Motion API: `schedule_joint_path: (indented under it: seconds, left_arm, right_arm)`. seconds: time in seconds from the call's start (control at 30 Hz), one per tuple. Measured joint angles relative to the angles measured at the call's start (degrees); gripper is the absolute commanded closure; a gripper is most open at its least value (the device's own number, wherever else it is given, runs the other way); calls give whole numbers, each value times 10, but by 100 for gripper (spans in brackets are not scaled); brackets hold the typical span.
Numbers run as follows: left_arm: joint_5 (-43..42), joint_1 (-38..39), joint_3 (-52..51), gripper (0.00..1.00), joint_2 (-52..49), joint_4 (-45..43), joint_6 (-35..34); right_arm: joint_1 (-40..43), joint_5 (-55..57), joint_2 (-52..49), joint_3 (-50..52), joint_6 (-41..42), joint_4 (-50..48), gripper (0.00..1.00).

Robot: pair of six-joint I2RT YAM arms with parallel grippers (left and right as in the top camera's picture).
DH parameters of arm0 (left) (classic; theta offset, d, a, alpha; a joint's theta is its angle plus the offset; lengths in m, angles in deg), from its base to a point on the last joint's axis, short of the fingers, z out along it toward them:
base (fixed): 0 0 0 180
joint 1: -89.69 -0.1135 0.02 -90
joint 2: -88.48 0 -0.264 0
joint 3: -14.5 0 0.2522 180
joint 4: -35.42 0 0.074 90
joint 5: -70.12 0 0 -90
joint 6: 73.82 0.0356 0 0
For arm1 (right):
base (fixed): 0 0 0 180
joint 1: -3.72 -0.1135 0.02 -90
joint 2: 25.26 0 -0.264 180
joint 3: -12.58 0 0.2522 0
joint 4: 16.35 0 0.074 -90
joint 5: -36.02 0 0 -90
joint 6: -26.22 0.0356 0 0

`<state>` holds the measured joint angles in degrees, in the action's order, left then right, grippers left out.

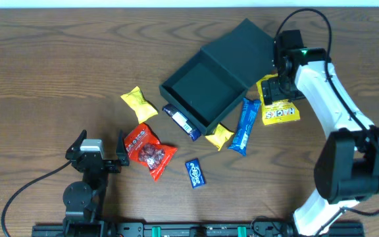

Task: Pack container
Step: 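Move right gripper over the large yellow HACKS bag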

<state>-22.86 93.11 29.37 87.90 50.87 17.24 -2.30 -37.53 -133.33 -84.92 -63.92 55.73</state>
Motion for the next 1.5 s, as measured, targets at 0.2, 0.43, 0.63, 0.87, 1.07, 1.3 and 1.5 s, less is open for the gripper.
schedule_joint_path:
  seconds: [0.2,0.43,0.63,0.87,1.07,1.3,1.5]
  left_arm:
    - [0,0,0,5,0,0,0]
    - [0,0,0,5,0,0,0]
    - [0,0,0,5,0,0,0]
    - [0,0,0,5,0,0,0]
    - [0,0,0,5,0,0,0]
    - [0,0,0,5,0,0,0]
    - [0,0,0,5,0,0,0]
  right_arm:
    - [11,-34,-22,-5,-30,-60,1]
    - [24,-71,-37,-7,-39,-88,1]
    - [24,-107,-73,-7,-43,-87,1]
    - [25,-107,-73,-7,-44,-111,1]
    - [26,-105,-90,-7,-45,-111,1]
    - [45,-106,-122,-7,-45,-115,1]
    - [51,-107,-123,-7,-47,-115,13]
